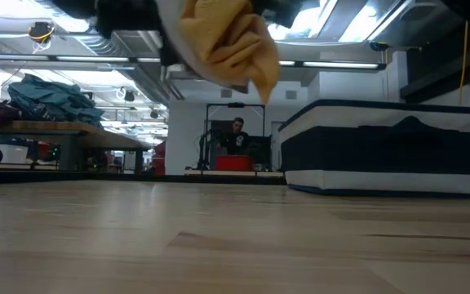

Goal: Fold towel
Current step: Put the stacked folded towels into the blue laundry organizer

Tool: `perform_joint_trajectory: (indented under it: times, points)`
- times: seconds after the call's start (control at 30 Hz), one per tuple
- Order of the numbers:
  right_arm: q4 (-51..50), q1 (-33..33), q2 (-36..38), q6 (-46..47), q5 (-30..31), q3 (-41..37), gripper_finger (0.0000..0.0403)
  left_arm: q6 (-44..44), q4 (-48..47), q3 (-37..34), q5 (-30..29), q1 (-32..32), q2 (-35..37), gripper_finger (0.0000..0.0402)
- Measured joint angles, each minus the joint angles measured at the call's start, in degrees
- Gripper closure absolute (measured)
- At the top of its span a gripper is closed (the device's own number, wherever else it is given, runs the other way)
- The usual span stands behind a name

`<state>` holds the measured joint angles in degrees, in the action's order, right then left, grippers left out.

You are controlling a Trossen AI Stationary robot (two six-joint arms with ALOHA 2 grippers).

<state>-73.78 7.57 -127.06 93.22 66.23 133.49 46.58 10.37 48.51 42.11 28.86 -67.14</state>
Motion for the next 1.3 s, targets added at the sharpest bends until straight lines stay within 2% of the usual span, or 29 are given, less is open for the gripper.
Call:
perform_joint_trajectory:
  times: [0.17, 0.27, 0.47, 0.67, 0.87, 1.3]
  points:
    - [-10.46, -0.19, 1.23, 6.76, -1.69, 0.00, 0.0362, 7.57, 12.40, 0.05, -0.56, -2.18, -6.22, 0.0400]
    - [-16.50, -0.15, 1.59, 12.29, -4.63, -0.20, 0.0362, 8.82, 14.11, 1.28, -0.68, -2.69, -9.21, 0.0400]
    - [-17.25, -1.58, 4.02, 7.80, -5.94, -0.55, 0.0362, 8.82, 15.25, 6.09, -1.04, -3.67, -14.76, 0.0401]
    - [-16.08, -3.50, 7.39, 3.86, -6.47, -1.95, 0.0362, 8.13, 15.84, 9.62, -2.58, -3.54, -16.27, 0.0401]
    - [-16.18, -5.41, 9.00, -3.31, -9.97, -2.10, 0.0362, 7.56, 15.38, 10.80, -3.36, -3.34, -16.86, 0.0401]
    - [-15.74, -5.83, 14.31, -18.54, -13.18, -2.08, 0.0362, 8.06, 19.58, 11.48, -3.38, -4.93, -18.40, 0.0401]
